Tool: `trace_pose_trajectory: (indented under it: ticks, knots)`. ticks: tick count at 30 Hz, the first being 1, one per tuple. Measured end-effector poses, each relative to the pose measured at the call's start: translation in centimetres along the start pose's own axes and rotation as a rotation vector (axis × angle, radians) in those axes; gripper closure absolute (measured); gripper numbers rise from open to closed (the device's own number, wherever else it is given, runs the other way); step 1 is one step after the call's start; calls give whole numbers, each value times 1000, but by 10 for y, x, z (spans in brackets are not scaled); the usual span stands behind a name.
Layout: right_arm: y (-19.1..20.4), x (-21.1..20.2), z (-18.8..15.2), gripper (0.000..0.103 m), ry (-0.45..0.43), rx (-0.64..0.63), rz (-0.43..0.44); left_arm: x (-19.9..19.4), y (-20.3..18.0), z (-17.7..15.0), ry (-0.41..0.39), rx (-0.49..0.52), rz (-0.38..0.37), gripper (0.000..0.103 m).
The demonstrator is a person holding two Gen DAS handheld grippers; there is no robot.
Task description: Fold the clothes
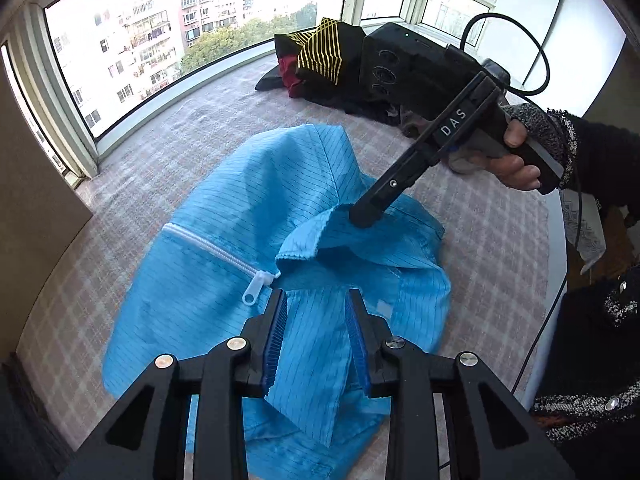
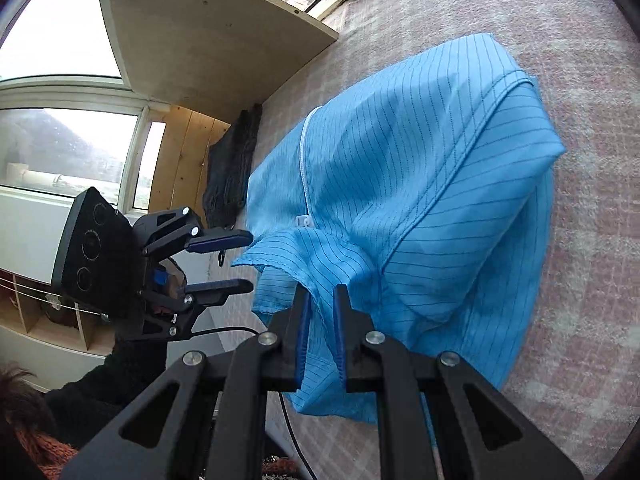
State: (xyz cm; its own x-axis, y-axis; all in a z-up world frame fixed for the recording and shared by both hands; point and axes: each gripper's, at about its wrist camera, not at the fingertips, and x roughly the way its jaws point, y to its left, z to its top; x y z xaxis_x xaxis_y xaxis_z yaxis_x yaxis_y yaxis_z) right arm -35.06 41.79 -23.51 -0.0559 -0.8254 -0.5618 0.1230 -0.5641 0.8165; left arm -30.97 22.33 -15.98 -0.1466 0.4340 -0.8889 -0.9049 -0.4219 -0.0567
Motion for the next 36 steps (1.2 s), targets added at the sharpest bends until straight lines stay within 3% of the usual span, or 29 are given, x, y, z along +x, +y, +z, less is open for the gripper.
trace_pose_trajectory:
  ticks: [6, 10, 14, 16, 19, 24, 27, 29, 30, 32, 36]
  knots:
    - [33, -12, -11, 91, -44, -249, -329, 51, 2, 46, 69, 95, -5, 74]
    - [51, -6, -21, 82, -35, -389, -404, 65, 3, 61, 95, 107, -7, 74]
    - [43, 10, -20, 81, 14, -394, -390, 55, 13, 59, 81, 73, -63, 74]
    - [41, 20, -16, 81, 43, -387, -375, 49, 19, 55, 76, 51, -99, 66]
    - [44, 25, -16, 95, 85, -402, -287, 47, 23, 45, 91, 48, -107, 66]
    - [55, 28, -13, 96, 159, -460, -230, 54, 24, 47, 117, 48, -142, 81]
    - [53, 13, -9, 96, 149, -455, -58, 61, 25, 56, 134, 60, -128, 79]
    - [47, 16, -5, 95, 171, -452, -160, 74, 24, 59, 174, 89, -50, 77]
    - [40, 21, -7, 95, 223, -448, -217, 80, 23, 60, 198, 105, -12, 77]
    - [34, 27, -15, 92, 302, -437, -264, 76, 27, 58, 186, 96, -23, 77]
    - [36, 5, -25, 85, 267, -421, -198, 40, 38, 44, 113, 37, -17, 79]
